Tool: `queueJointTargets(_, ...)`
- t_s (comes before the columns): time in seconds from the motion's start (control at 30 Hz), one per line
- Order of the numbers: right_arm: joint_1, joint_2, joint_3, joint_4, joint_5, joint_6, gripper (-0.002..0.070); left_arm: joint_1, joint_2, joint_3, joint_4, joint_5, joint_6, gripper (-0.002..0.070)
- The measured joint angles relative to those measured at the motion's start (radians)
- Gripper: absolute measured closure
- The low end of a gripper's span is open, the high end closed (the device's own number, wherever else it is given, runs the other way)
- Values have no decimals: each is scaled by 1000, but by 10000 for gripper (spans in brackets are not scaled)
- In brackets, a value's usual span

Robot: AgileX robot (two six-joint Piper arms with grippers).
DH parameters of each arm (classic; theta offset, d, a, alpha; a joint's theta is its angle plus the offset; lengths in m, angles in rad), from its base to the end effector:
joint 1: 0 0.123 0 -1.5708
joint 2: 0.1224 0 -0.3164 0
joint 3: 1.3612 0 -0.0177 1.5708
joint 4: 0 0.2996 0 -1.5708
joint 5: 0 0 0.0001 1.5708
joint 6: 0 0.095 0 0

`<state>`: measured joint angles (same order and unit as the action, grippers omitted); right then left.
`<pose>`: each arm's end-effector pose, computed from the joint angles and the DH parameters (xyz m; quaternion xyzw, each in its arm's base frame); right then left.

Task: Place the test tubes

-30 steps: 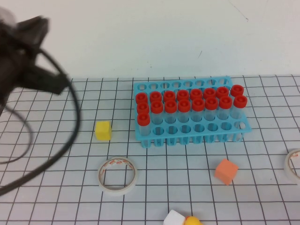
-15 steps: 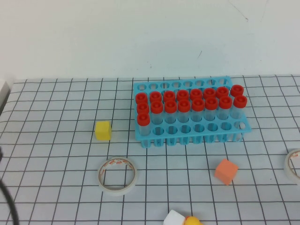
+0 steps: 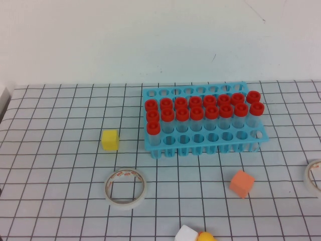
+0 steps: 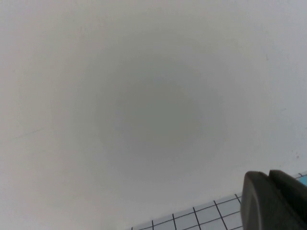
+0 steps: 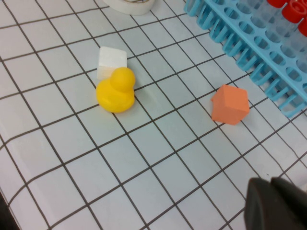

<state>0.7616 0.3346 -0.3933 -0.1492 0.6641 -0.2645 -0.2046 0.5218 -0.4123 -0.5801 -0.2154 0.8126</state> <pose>0.0728 0.0574 0.2772 -0.4473 0.7377 0.0562 0.5026 0.1394 -0.0176 0.3389 0.1003 0.6415 0.0527 0.7587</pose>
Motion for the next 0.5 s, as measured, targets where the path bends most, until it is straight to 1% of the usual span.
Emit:
queueJointTargets(0.03, 0, 0, 0, 0, 0, 0, 678, 0, 0, 0, -12, 0, 0, 675)
queueJointTargets(0.07, 0, 0, 0, 0, 0, 0, 678, -2, 0, 0, -63, -14, 19, 675)
queueJointTargets(0.1, 0, 0, 0, 0, 0, 0, 678, -2, -5, 2, -84, -19, 49, 675)
queueJointTargets(0.17, 0, 0, 0, 0, 0, 0, 678, 8, -41, 11, -104, -19, 157, 675)
queueJointTargets(0.27, 0, 0, 0, 0, 2, 0, 678, 51, -139, 38, -115, 21, 331, 675)
queueJointTargets(0.3, 0, 0, 0, 0, 2, 0, 678, 64, -178, 51, -124, 40, 369, 675)
queueJointTargets(0.4, 0, 0, 0, 0, 20, 0, 678, 97, -288, 114, -171, 88, 417, 675)
queueJointTargets(0.5, 0, 0, 0, 0, 32, -2, 678, 136, -415, 235, -201, 107, 435, 675)
